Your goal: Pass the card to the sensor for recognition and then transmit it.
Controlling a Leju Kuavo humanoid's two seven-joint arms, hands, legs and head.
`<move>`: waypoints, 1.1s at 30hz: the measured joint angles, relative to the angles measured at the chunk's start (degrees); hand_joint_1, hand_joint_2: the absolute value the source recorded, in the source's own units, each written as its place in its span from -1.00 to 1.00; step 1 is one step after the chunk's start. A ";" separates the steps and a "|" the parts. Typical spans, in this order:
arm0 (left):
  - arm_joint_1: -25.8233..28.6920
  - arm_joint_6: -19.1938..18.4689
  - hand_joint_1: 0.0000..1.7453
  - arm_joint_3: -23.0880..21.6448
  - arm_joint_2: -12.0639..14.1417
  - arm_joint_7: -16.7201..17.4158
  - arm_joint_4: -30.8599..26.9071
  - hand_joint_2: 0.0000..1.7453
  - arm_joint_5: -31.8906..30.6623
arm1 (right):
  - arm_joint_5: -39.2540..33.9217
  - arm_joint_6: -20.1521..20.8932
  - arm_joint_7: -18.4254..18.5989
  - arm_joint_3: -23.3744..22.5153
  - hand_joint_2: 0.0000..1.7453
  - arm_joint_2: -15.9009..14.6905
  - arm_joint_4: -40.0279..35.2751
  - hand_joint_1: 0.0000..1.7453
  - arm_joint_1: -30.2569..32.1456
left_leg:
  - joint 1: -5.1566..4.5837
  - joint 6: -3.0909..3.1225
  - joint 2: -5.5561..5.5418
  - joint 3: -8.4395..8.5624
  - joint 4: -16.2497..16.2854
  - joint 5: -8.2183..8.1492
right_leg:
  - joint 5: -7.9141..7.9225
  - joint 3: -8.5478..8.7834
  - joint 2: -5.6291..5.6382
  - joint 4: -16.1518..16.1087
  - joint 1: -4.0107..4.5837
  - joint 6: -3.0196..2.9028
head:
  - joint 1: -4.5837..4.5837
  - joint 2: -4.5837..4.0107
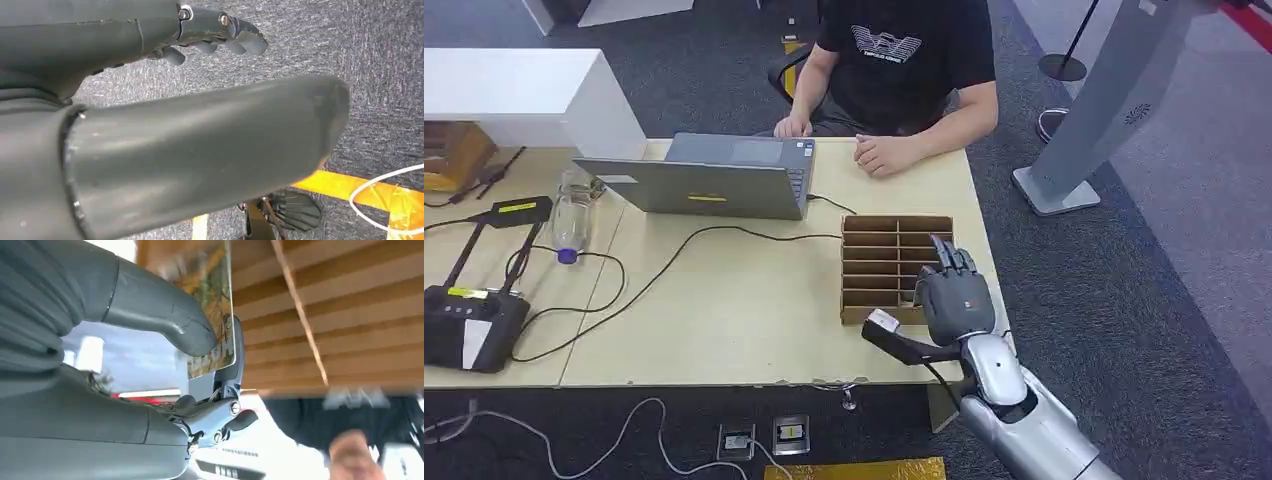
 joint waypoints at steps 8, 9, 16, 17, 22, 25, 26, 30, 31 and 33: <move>-0.08 -0.99 -1.00 -0.04 0.09 -0.50 0.00 -1.00 -0.09 | -1.94 4.13 -7.20 -7.90 1.00 0.20 -11.05 1.00 -6.04 | 0.00 -0.01 0.03 0.01 0.00 0.01 | 0.04 0.01 -0.01 0.00 0.00 -0.03 | 0.00 0.00; -0.10 -1.03 -1.00 -0.04 0.09 -0.50 0.00 -1.00 -0.09 | -2.14 4.18 -7.35 -8.48 1.00 0.37 -12.09 1.00 -6.17 | 0.00 -0.01 0.03 0.01 0.00 0.01 | 0.04 0.01 0.00 0.00 0.00 -0.03 | 0.00 0.00; -0.21 -1.03 -1.00 -0.07 0.09 -0.50 0.00 -1.00 -0.13 | -2.49 4.05 -7.70 -11.32 1.00 1.31 -16.87 1.00 -6.27 | 0.00 -0.01 0.03 0.01 0.00 0.00 | 0.04 -0.01 0.01 0.00 0.00 -0.03 | -0.02 0.00; -0.22 -1.03 -1.00 -0.07 0.09 -0.50 0.00 -1.00 -0.15 | -2.49 4.00 -7.70 -11.68 1.00 1.36 -17.20 1.00 -6.26 | 0.00 -0.01 0.03 0.01 0.00 0.00 | 0.04 0.00 0.01 0.00 0.00 -0.03 | 0.00 0.00; -0.33 -1.03 -1.00 -0.09 0.09 -0.50 0.00 -1.00 -0.70 | -2.56 3.87 -7.59 -12.57 1.00 1.47 -18.04 1.00 -5.88 | 0.00 0.00 0.03 0.02 0.00 0.01 | 0.04 0.00 0.01 0.00 0.00 -0.03 | 0.00 0.00; -0.51 -1.09 -1.00 -0.09 0.09 -0.50 0.00 -1.00 -0.98 | -2.34 3.78 -7.59 -13.32 1.00 1.51 -18.12 1.00 -5.56 | 0.00 0.00 0.03 0.01 0.00 0.01 | 0.04 0.00 0.01 0.00 0.00 -0.03 | -0.02 0.00; -0.59 -1.14 -1.00 -0.11 0.07 -0.50 0.00 -1.00 -1.27 | -2.10 3.76 -7.61 -13.42 1.00 1.51 -18.10 1.00 -5.56 | 0.00 0.00 0.03 0.00 0.00 0.01 | 0.04 -0.01 0.02 0.00 0.00 -0.03 | 0.00 0.00; -1.07 -1.31 -1.00 -0.13 0.02 -0.50 0.00 -1.00 -1.55 | -1.53 2.89 -8.27 -13.69 1.00 1.57 -17.49 1.00 -5.59 | 0.00 -0.01 0.03 0.00 0.00 0.00 | 0.04 0.00 0.01 0.00 0.00 -0.03 | 0.00 0.00; -1.14 -1.33 -1.00 -0.13 0.00 -0.50 0.00 -1.00 -1.66 | -1.42 2.86 -8.35 -13.71 1.00 1.60 -17.27 1.00 -5.60 | 0.00 -0.01 0.03 -0.01 0.00 0.00 | 0.04 -0.01 0.01 0.00 0.00 -0.03 | 0.00 0.00; -1.23 -1.40 -1.00 -0.15 0.00 -0.50 0.00 -1.00 -1.79 | -0.98 2.58 -8.92 -13.75 1.00 1.66 -16.74 1.00 -5.83 | 0.00 -0.01 0.03 -0.04 0.00 0.00 | 0.04 0.00 0.01 0.00 0.00 -0.03 | 0.00 0.00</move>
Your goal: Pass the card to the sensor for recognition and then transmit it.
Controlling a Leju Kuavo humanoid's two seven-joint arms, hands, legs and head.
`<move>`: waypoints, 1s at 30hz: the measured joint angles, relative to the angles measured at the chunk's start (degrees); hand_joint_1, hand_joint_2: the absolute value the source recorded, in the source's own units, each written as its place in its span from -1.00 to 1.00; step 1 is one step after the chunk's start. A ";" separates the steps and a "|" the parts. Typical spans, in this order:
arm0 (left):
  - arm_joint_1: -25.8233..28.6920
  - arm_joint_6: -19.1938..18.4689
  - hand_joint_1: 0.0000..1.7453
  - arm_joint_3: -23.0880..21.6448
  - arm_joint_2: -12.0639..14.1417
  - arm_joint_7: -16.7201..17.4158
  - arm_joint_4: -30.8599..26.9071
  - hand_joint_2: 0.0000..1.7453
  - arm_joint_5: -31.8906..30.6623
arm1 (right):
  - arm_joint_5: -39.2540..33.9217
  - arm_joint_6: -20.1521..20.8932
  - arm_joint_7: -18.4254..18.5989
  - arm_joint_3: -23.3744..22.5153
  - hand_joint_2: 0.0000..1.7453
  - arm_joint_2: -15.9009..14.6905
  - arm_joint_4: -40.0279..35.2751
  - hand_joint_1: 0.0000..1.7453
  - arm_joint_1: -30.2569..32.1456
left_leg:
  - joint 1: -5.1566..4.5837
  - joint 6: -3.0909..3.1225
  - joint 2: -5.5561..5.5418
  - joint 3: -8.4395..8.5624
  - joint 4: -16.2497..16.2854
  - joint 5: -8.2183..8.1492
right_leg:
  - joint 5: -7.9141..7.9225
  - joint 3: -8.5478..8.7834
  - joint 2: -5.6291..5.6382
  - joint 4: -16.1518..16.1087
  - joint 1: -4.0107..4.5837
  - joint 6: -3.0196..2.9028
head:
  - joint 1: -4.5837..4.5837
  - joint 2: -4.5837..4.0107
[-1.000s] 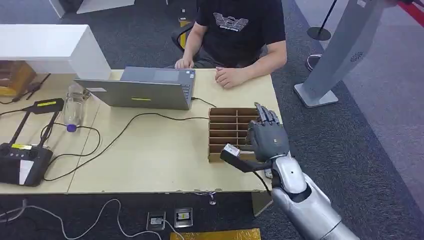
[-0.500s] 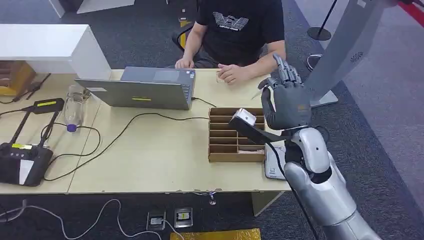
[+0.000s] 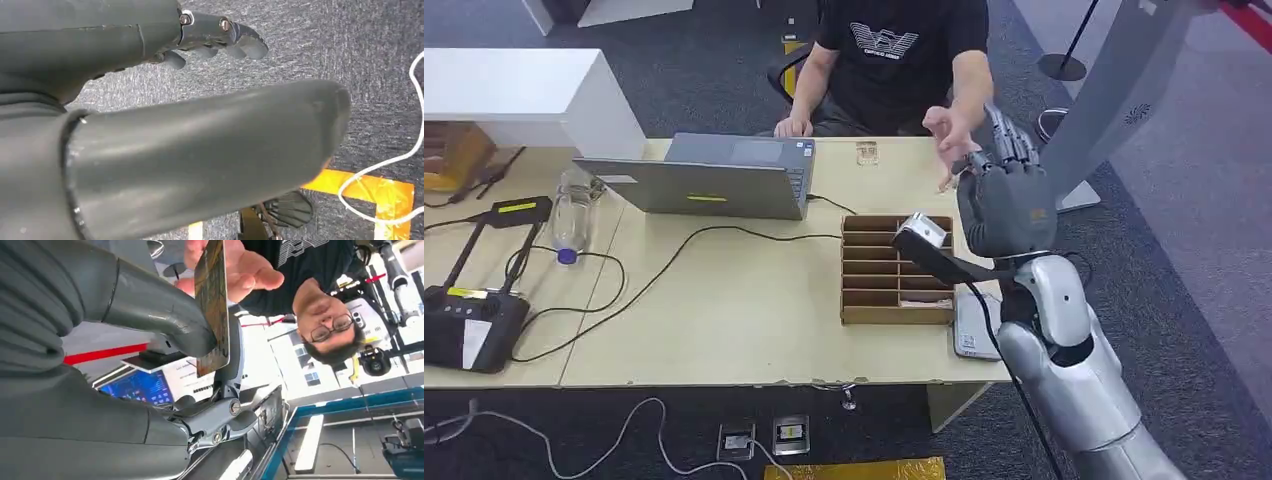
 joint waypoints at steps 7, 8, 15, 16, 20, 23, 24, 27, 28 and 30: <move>-0.44 -0.07 -1.00 -0.33 -0.07 0.02 0.00 -1.00 -0.55 | 1.24 -2.18 -1.29 0.22 1.00 0.98 5.45 1.00 -4.05 | 0.00 0.00 -0.02 0.00 0.00 0.01 | 0.00 0.01 -0.04 0.00 0.00 0.00 | 0.00 0.00; -0.45 -0.07 -1.00 -0.35 -0.07 0.02 0.00 -1.00 -0.68 | 1.31 -2.56 -1.44 0.31 1.00 1.14 6.27 1.00 -4.50 | 0.00 0.00 -0.02 -0.02 0.00 0.01 | 0.00 0.00 -0.03 0.01 0.00 0.00 | 0.00 0.00; -0.79 -0.07 -1.00 -0.74 -0.22 0.46 0.00 -1.00 -1.25 | 2.69 -7.89 -1.77 0.63 1.00 2.76 15.68 1.00 -9.03 | 0.00 0.00 -0.02 -0.02 0.00 0.01 | 0.00 0.00 -0.04 0.01 0.00 0.00 | -0.02 0.00; -0.88 -0.02 -1.00 -0.83 -0.26 0.46 0.00 -1.00 -1.25 | 2.91 -9.28 -1.94 0.70 1.00 3.06 17.93 1.00 -9.53 | 0.00 0.00 -0.03 -0.02 0.00 0.01 | 0.00 0.00 -0.05 0.01 0.00 0.00 | 0.02 0.00; -1.03 0.31 -1.00 -1.31 -0.41 0.48 0.00 -1.00 -1.46 | 3.37 -11.87 -2.10 1.27 1.00 3.56 24.36 1.00 -10.40 | 0.00 0.00 -0.05 -0.01 0.00 0.01 | 0.00 0.00 -0.07 0.01 0.00 0.00 | -0.02 0.00; -1.09 0.33 -1.00 -1.44 -0.50 0.48 0.00 -1.00 -1.64 | 3.39 -12.24 -2.05 1.36 1.00 3.56 27.86 0.94 -10.87 | 0.00 0.00 -0.05 0.00 0.01 0.01 | 0.00 0.01 -0.07 0.00 0.00 0.00 | 0.02 0.00; -1.09 0.33 -1.00 -1.51 -0.52 0.48 0.00 -1.00 -1.68 | 3.47 -12.37 -2.01 1.38 1.00 3.56 28.98 0.94 -10.91 | 0.00 0.00 -0.05 0.00 0.01 0.01 | 0.00 0.01 -0.07 0.00 0.00 0.00 | -0.02 0.00; -1.18 0.31 -1.00 -1.62 -0.55 0.48 0.00 -1.00 -1.70 | 3.76 -12.48 -1.86 1.40 1.00 3.56 31.48 0.94 -10.91 | 0.00 0.00 -0.04 -0.01 0.01 0.01 | 0.00 0.00 -0.06 0.00 0.00 0.00 | 0.00 0.00; -1.19 0.31 -1.00 -1.66 -0.55 0.48 0.00 -1.00 -1.70 | 3.85 -12.50 -1.86 1.40 1.00 3.56 32.20 0.00 -10.91 | 0.00 0.00 -0.05 -0.01 0.01 0.01 | 0.00 -0.01 -0.07 0.00 0.00 0.00 | 0.00 0.00; -1.19 0.31 -1.00 -1.75 -0.55 0.48 0.00 -1.00 -1.70 | 3.89 -12.50 -1.86 1.44 1.00 3.56 33.40 -1.00 -10.90 | 0.00 0.00 -0.05 -0.03 0.01 0.01 | 0.00 -0.03 -0.07 0.00 0.00 0.00 | 0.00 0.00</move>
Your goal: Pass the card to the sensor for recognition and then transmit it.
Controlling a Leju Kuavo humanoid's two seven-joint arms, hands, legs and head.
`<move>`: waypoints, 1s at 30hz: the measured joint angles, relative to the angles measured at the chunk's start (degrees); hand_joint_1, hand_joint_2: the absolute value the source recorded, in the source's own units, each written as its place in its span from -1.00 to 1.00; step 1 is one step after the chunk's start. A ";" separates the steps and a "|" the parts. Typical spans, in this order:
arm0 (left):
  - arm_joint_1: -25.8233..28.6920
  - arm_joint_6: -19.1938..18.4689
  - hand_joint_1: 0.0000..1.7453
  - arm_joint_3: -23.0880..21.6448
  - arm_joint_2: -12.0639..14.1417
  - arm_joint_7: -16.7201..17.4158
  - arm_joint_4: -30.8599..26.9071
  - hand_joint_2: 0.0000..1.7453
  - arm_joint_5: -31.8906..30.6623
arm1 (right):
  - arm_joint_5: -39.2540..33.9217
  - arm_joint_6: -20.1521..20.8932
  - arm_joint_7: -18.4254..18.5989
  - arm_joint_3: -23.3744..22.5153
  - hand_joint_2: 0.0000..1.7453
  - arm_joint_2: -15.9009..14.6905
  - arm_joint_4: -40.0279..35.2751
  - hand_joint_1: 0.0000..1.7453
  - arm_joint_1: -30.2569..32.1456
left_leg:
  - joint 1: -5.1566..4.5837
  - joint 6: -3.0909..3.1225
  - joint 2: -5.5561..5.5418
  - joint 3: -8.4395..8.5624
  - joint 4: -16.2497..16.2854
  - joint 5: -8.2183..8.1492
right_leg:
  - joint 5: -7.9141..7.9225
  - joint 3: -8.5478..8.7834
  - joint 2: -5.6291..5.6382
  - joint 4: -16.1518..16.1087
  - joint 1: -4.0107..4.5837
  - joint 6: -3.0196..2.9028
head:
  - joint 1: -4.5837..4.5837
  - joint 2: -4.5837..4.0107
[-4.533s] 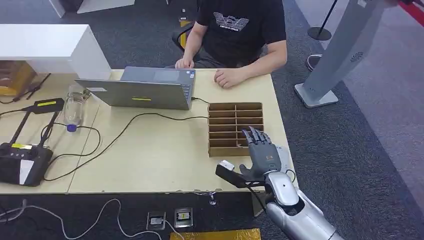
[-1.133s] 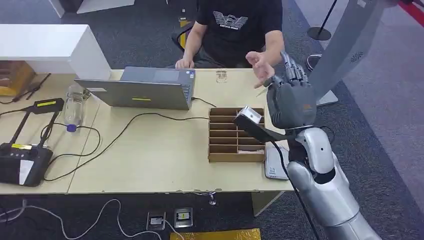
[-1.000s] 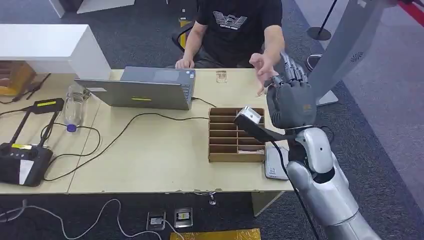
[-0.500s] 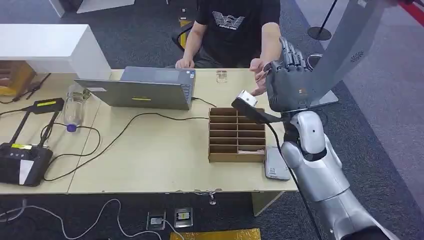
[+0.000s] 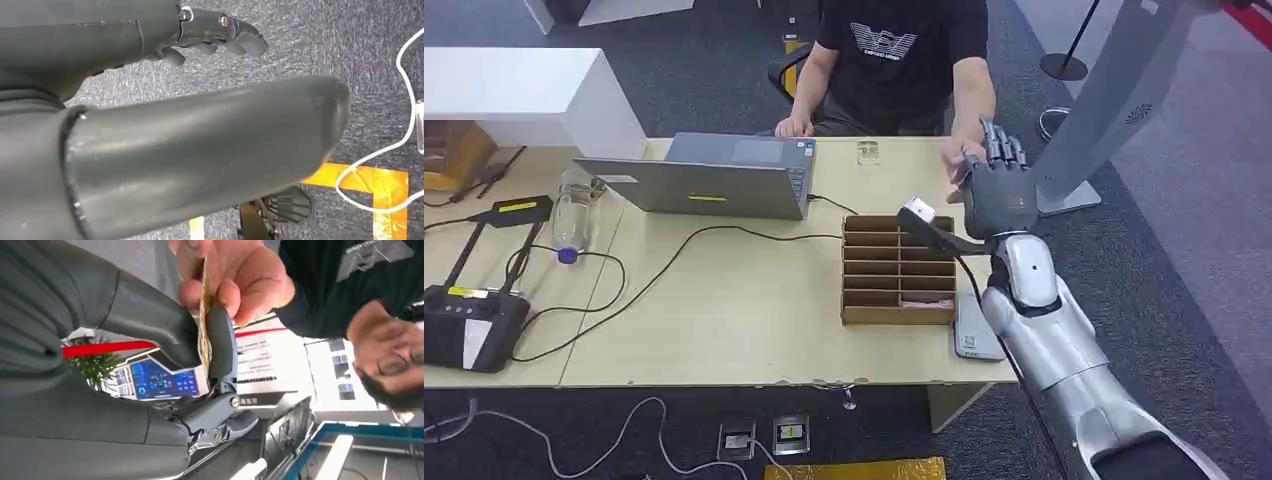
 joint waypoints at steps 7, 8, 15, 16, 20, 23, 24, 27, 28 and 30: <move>-0.06 0.02 -1.00 -0.02 0.00 0.00 0.00 -1.00 0.02 | 2.10 -3.71 0.63 0.55 1.00 0.00 3.87 -1.00 0.01 | 0.01 0.00 0.01 0.01 0.00 -0.01 | -0.02 -0.02 0.03 0.00 0.02 -0.03 | -0.02 0.00; -0.06 0.04 -1.00 -0.02 -0.02 0.00 0.00 -1.00 0.02 | 2.27 -4.15 0.63 0.57 1.00 0.02 4.42 -1.00 0.01 | 0.01 0.00 0.01 0.00 0.00 -0.01 | -0.02 -0.02 0.02 0.00 0.02 -0.03 | 0.00 0.00; -0.01 0.00 -1.00 -0.02 0.00 0.00 0.00 -1.00 0.04 | 2.67 -6.27 0.55 0.46 1.00 -0.42 6.86 -1.00 -0.56 | 0.00 0.00 0.03 0.04 0.01 0.00 | 0.00 0.00 0.06 0.00 0.00 -0.02 | 0.00 0.00; -0.01 0.00 -1.00 -0.02 0.00 0.00 0.00 -1.00 0.07 | 2.18 -6.43 0.11 0.37 1.00 -0.79 7.08 -1.00 -0.74 | 0.00 0.00 0.02 0.04 0.01 0.00 | 0.00 0.00 0.04 -0.01 0.00 -0.02 | -0.02 0.00; 0.17 -0.02 -1.00 -0.02 0.02 0.00 0.00 -1.00 0.30 | 0.57 -6.69 -0.94 -0.65 1.00 -2.18 7.93 -1.00 -1.51 | 0.00 0.00 0.03 0.04 0.01 -0.01 | 0.00 -0.01 0.07 -0.01 0.00 -0.01 | 0.00 0.00; 0.27 -0.26 -1.00 -0.02 0.02 0.00 0.00 -1.00 0.63 | -4.38 -8.17 -3.18 -2.18 1.00 -4.24 8.59 -1.00 -1.69 | -0.01 0.00 -0.01 0.04 0.04 -0.01 | 0.00 -0.03 -0.01 -0.03 0.00 -0.01 | -0.02 0.00; 0.47 -0.39 -1.00 -0.02 0.02 0.00 0.00 -1.00 0.66 | -6.50 -8.99 -4.71 -3.15 1.00 -5.45 9.16 -1.00 -1.98 | -0.02 0.00 -0.04 0.02 0.04 -0.01 | 0.00 -0.03 -0.06 -0.03 -0.01 -0.01 | 0.00 0.00; 1.09 -0.46 -1.00 -0.02 0.11 0.00 0.00 -1.00 0.85 | -10.93 -10.45 -9.16 -5.58 1.00 -9.16 11.15 -1.00 -3.16 | -0.03 0.01 -0.02 -0.02 0.03 -0.01 | 0.00 -0.02 -0.04 -0.04 -0.02 -0.01 | 0.00 0.00; 1.17 -0.46 -1.00 -0.02 0.15 0.00 0.00 -1.00 0.85 | -11.28 -10.64 -9.62 -6.11 1.00 -10.15 11.65 -1.00 -3.43 | -0.02 0.01 0.02 0.00 0.04 -0.02 | 0.00 -0.03 -0.03 -0.04 -0.02 -0.01 | 0.00 0.00; 1.18 -0.46 -1.00 -0.02 0.20 0.00 0.00 -1.00 0.92 | -12.09 -10.97 -9.31 -7.30 1.00 -11.83 12.85 -1.00 -3.91 | -0.03 0.01 0.11 0.05 0.04 -0.02 | 0.02 -0.04 0.05 -0.07 -0.03 0.01 | -0.04 0.00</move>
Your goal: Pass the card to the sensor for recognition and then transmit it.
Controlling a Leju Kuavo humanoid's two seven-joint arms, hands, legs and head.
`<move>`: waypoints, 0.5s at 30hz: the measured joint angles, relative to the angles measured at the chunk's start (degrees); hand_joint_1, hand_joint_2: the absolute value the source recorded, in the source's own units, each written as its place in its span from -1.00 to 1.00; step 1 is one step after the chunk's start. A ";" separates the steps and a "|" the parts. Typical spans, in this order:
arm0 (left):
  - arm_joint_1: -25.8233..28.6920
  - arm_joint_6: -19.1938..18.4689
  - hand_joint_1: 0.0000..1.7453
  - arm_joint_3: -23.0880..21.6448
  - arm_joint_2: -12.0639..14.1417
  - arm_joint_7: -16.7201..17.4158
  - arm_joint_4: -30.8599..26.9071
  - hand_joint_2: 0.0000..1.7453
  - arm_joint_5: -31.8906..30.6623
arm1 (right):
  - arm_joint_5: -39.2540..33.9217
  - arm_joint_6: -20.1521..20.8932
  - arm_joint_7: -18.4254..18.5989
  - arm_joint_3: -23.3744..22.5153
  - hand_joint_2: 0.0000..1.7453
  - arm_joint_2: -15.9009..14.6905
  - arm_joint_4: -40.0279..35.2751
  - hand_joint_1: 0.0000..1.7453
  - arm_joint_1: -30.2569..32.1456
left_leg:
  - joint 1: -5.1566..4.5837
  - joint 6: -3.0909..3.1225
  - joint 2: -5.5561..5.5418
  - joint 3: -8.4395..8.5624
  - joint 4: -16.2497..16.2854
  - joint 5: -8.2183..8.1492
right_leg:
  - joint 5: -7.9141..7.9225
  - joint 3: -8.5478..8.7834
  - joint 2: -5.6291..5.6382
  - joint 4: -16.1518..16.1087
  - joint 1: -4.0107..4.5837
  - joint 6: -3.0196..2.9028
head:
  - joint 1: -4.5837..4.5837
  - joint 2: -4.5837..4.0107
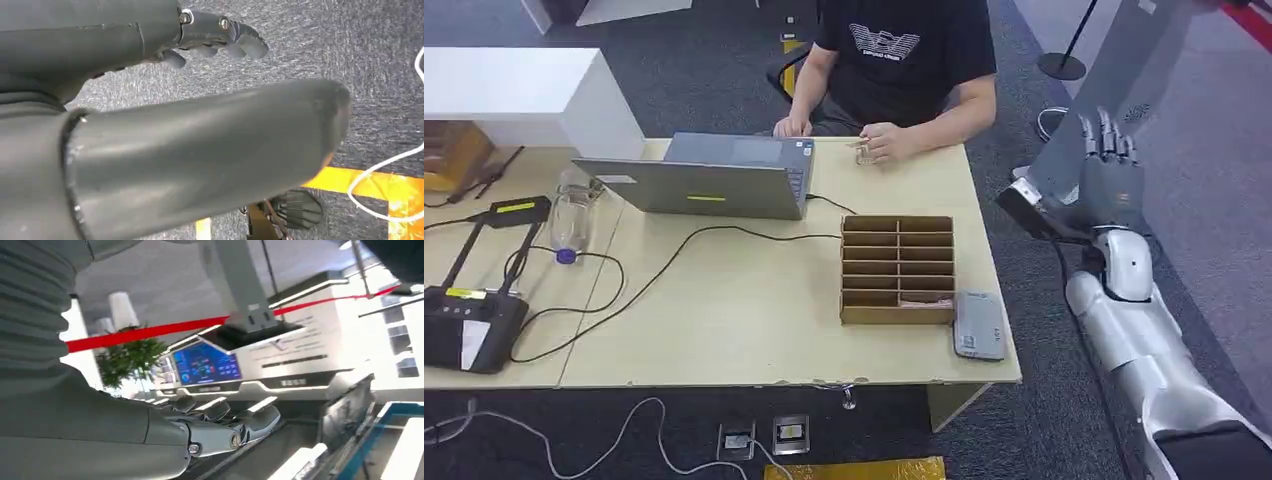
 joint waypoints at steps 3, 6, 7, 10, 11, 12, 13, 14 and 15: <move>0.08 0.00 -1.00 0.00 0.13 0.00 0.00 -1.00 0.11 | -3.69 -0.33 -2.42 -2.37 1.00 -3.16 2.20 -1.00 -0.06 | 0.00 0.01 -0.20 -0.02 0.03 0.01 | 0.00 -0.02 -0.17 -0.06 0.00 0.00 | 0.00 0.00; 0.72 0.09 -1.00 -0.02 0.17 0.00 0.00 -1.00 0.31 | -6.93 -0.35 -6.48 -5.97 1.00 -6.98 5.14 -1.00 -0.64 | 0.00 0.01 -0.28 -0.08 0.02 0.01 | 0.00 0.01 -0.29 -0.05 0.00 0.00 | 0.04 0.00; 0.87 0.11 -1.00 -0.02 0.28 0.00 0.00 -1.00 0.37 | -7.96 -0.33 -7.94 -6.91 1.00 -8.09 6.12 -1.00 -0.83 | 0.00 0.01 -0.19 -0.04 0.02 0.00 | 0.00 -0.01 -0.16 -0.07 0.00 0.00 | 0.00 0.00; 0.91 0.20 -1.00 -0.02 0.37 0.00 0.00 -1.00 0.74 | -9.02 -0.33 -9.46 -8.65 1.00 -11.05 8.74 -1.00 -0.82 | 0.00 -0.01 -0.02 -0.01 0.01 -0.09 | 0.00 -0.04 -0.01 -0.08 0.00 0.00 | 0.02 0.00; 0.94 0.28 -1.00 -0.02 0.39 -0.02 0.00 -1.00 0.87 | -9.52 -0.28 -9.81 -9.22 1.00 -11.83 9.54 -1.00 -0.64 | 0.00 0.00 0.07 0.10 0.02 -0.09 | 0.00 -0.10 0.16 -0.11 0.01 0.00 | -0.04 0.00; 1.04 0.35 -1.00 0.00 0.42 -0.09 0.00 -1.00 1.20 | -10.32 -0.17 -10.32 -9.99 1.00 -12.96 10.80 -1.00 0.04 | 0.00 0.01 -0.01 0.11 0.03 -0.09 | -0.01 -0.05 0.08 -0.15 0.00 0.02 | -0.09 0.00; 1.13 0.48 -1.00 0.00 0.37 -0.41 0.00 -1.00 1.53 | -11.79 0.05 -10.34 -11.26 1.00 -14.63 12.55 -1.00 0.94 | 0.00 0.04 -0.28 0.04 0.03 -0.09 | -0.09 0.06 -0.23 -0.17 0.01 0.13 | 0.00 0.00; 1.33 0.52 -1.00 0.00 0.31 -0.57 0.00 -1.00 1.92 | -14.10 0.53 -9.99 -12.99 1.00 -16.66 14.69 -1.00 2.22 | 0.01 0.06 -0.62 -0.02 0.03 -0.08 | -0.15 0.16 -0.57 -0.19 0.01 0.14 | 0.07 0.00; 1.72 0.66 -1.00 0.00 0.28 -0.68 0.00 -1.00 2.23 | -16.56 1.11 -9.05 -14.57 1.00 -18.27 16.23 -1.00 3.79 | 0.04 0.07 -0.71 -0.04 0.01 -0.10 | -0.17 0.27 -0.71 -0.23 0.04 0.13 | 0.02 0.00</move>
